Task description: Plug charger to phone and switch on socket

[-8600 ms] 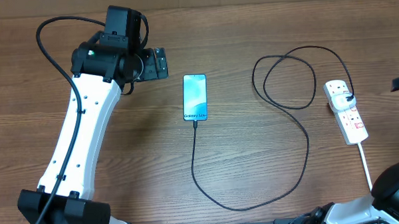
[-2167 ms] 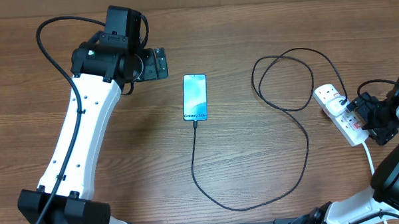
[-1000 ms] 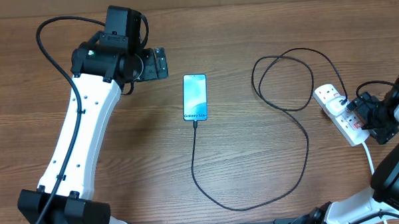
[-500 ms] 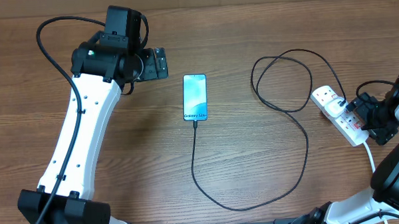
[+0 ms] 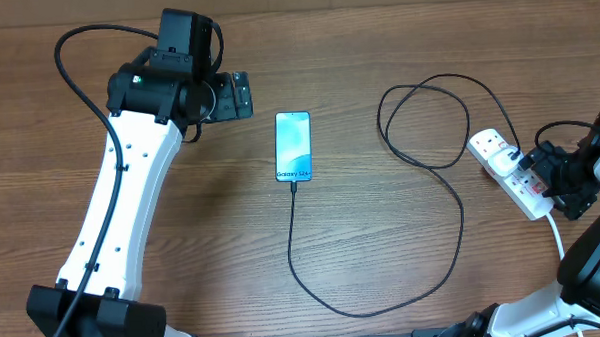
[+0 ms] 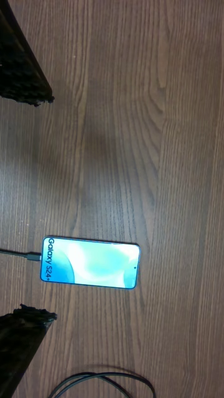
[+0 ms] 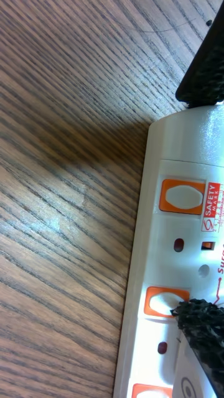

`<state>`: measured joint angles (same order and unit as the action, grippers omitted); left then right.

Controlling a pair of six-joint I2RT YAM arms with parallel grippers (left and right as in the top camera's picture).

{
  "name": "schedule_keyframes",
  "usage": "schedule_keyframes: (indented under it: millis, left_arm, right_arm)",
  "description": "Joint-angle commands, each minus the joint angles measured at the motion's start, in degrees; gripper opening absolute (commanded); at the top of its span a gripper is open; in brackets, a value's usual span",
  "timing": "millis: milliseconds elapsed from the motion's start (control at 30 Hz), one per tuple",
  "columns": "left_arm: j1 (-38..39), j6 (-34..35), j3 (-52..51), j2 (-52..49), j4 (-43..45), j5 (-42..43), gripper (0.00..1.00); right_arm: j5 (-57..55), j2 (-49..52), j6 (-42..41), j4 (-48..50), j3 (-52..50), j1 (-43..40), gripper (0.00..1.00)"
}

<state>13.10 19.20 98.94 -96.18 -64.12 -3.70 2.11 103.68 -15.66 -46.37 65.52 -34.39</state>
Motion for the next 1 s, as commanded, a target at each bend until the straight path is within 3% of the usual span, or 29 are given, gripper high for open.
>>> schedule_keyframes:
  millis: [0, 967]
  left_arm:
    - [0.0, 0.5, 0.2, -0.5, 0.0, -0.8, 1.0]
    - [0.0, 0.5, 0.2, -0.5, 0.0, -0.8, 1.0]
  right_arm:
    - [-0.5, 0.3, -0.8, 0.7, 0.6, 0.7, 1.0]
    - [-0.9, 0.3, -2.1, 1.5, 1.9, 0.5, 1.0]
